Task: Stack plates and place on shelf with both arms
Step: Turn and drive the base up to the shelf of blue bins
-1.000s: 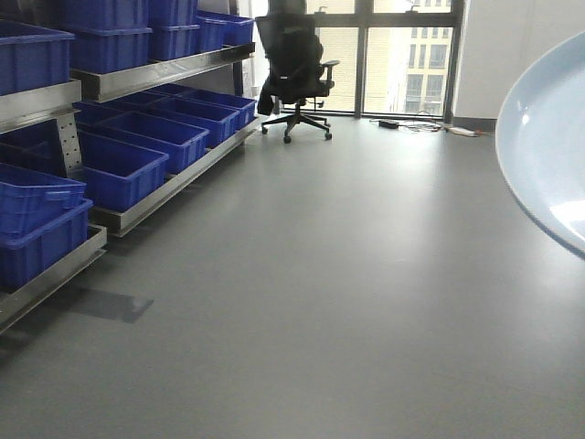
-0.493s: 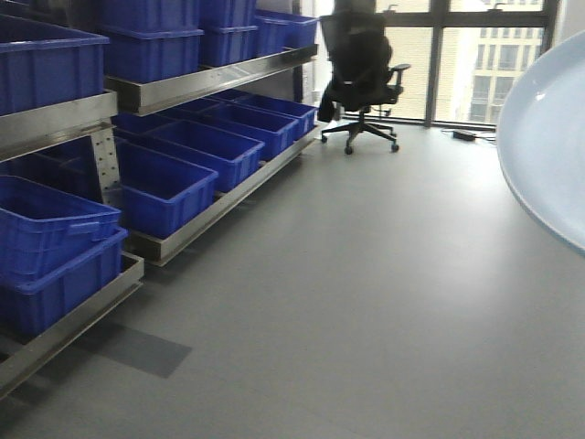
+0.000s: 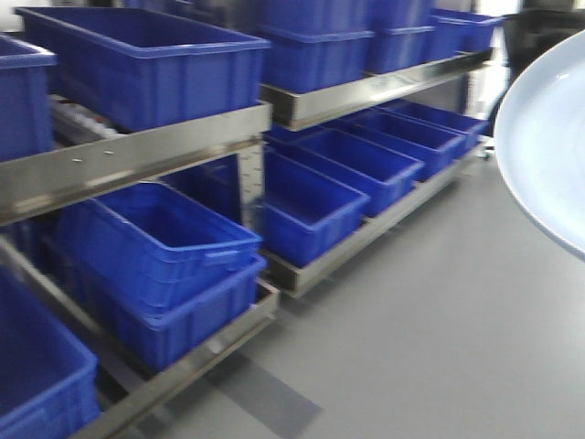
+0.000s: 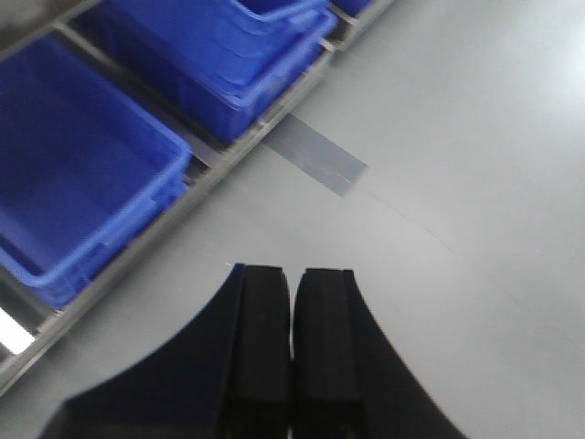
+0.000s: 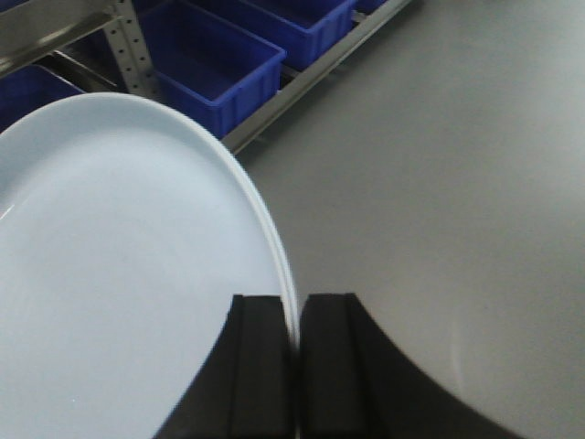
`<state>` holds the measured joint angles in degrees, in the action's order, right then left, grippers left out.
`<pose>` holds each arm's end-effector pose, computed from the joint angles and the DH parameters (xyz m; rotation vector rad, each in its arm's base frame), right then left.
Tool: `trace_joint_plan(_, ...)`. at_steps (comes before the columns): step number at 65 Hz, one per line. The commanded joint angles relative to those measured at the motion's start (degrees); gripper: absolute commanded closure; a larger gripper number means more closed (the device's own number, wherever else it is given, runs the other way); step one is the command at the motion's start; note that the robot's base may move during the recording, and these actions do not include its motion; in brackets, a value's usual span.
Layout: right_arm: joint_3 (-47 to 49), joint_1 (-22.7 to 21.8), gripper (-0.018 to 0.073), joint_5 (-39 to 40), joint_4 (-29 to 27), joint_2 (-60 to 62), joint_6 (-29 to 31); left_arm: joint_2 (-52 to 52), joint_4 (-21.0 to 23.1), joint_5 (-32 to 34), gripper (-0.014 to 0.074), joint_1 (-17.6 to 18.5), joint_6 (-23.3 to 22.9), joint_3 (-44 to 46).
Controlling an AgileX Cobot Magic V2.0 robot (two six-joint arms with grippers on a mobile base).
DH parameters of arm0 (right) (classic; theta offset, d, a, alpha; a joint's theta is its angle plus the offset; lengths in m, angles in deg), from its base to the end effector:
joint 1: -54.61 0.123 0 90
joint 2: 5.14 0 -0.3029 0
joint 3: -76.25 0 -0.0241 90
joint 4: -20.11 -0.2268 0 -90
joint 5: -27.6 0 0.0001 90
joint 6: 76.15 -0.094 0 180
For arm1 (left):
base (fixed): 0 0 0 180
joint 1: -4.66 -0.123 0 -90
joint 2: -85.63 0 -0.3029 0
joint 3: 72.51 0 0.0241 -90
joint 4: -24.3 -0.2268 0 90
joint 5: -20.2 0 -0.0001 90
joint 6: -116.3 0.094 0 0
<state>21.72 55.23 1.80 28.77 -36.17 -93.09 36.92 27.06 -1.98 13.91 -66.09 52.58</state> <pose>0.0522 -0.0056 0.2869 0.1873 1.9295 0.0497 0.1008 -0.0182 0.2656 0.0928 2.1976 -0.1590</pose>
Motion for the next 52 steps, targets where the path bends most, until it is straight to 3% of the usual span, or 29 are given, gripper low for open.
trace_joint_plan(1,1.73,-0.24,0.053,5.48,0.51,-0.58,0.16,0.1,0.29,4.17,0.051,0.03,-0.53,1.63)
trace_joint_plan(52,1.73,-0.24,0.053,5.48,0.51,-0.58,0.16,-0.37,0.29,4.3,0.051,0.03,-0.53,1.63)
